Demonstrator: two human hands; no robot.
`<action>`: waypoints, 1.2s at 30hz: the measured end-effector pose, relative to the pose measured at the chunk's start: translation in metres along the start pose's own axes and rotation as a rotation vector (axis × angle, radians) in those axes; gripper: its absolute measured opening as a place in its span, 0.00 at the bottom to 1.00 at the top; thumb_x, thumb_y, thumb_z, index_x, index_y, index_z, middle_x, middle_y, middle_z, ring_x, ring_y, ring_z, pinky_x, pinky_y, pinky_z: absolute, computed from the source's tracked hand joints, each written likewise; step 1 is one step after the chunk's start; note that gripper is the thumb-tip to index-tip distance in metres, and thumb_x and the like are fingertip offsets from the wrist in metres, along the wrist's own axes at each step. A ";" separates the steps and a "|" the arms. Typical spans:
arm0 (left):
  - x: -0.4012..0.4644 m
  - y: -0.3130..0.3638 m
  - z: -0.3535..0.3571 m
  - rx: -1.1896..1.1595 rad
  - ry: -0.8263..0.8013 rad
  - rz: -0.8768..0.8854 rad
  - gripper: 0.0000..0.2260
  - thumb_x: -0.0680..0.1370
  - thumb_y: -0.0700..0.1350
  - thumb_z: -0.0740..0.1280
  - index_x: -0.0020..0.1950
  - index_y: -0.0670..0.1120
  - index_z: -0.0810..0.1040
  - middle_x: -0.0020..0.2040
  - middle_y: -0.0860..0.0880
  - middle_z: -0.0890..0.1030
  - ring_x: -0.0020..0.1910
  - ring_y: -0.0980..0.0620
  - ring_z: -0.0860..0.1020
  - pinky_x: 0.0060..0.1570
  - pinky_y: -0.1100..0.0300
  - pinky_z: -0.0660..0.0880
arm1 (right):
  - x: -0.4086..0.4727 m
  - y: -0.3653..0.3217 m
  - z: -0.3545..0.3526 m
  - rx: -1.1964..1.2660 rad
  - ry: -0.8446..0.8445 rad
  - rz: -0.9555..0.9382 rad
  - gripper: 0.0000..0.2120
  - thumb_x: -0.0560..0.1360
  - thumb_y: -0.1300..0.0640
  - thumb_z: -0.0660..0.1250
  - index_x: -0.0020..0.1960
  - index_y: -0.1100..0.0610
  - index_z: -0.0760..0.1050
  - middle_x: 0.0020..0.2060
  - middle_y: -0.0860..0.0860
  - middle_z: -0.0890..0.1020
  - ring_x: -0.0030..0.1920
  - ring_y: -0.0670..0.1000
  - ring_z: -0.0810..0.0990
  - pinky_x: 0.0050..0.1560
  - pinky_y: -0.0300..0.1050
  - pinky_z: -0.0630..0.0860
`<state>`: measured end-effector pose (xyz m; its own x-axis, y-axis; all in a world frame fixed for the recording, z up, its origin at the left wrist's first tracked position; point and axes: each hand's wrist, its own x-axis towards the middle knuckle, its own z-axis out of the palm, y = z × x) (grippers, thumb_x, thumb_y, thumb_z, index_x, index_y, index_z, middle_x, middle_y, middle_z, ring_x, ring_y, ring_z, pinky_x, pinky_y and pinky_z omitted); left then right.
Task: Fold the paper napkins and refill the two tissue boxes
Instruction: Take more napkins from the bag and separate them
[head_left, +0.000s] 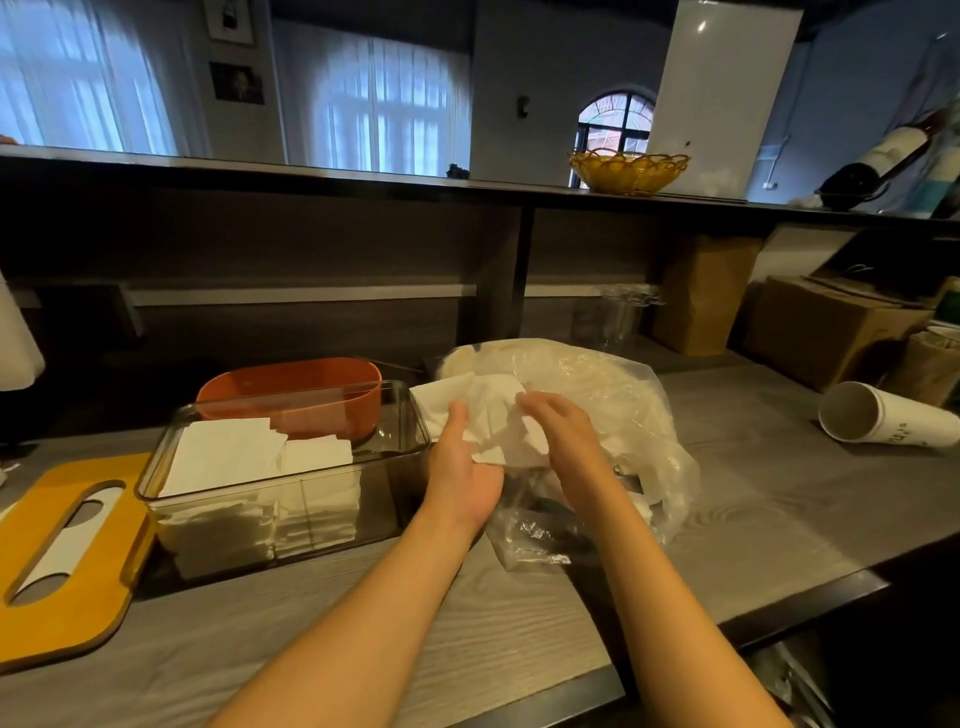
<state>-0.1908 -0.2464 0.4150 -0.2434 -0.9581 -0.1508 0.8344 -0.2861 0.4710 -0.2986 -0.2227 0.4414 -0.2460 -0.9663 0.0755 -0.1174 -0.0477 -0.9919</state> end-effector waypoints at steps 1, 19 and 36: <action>0.000 0.000 -0.001 -0.009 -0.004 -0.005 0.18 0.84 0.53 0.60 0.69 0.44 0.75 0.60 0.40 0.83 0.59 0.40 0.81 0.56 0.44 0.78 | -0.003 -0.001 -0.004 0.036 -0.057 0.041 0.11 0.79 0.52 0.68 0.58 0.55 0.80 0.52 0.52 0.84 0.53 0.53 0.83 0.56 0.54 0.81; -0.007 -0.004 0.002 0.104 -0.038 -0.047 0.14 0.82 0.46 0.61 0.65 0.44 0.77 0.53 0.41 0.84 0.52 0.41 0.81 0.58 0.46 0.76 | -0.005 -0.087 -0.042 0.010 0.041 -0.495 0.06 0.77 0.62 0.69 0.47 0.52 0.83 0.40 0.45 0.84 0.45 0.46 0.82 0.48 0.44 0.79; -0.005 -0.006 0.000 0.222 -0.140 -0.065 0.22 0.84 0.60 0.54 0.69 0.49 0.77 0.60 0.41 0.83 0.60 0.41 0.80 0.61 0.44 0.75 | 0.043 -0.022 -0.008 -0.336 -0.130 -0.382 0.16 0.80 0.62 0.67 0.67 0.52 0.78 0.41 0.41 0.76 0.42 0.42 0.75 0.36 0.29 0.72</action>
<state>-0.1946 -0.2396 0.4132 -0.3719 -0.9255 -0.0721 0.6899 -0.3276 0.6456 -0.3145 -0.2610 0.4668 -0.0066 -0.9202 0.3913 -0.4825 -0.3398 -0.8073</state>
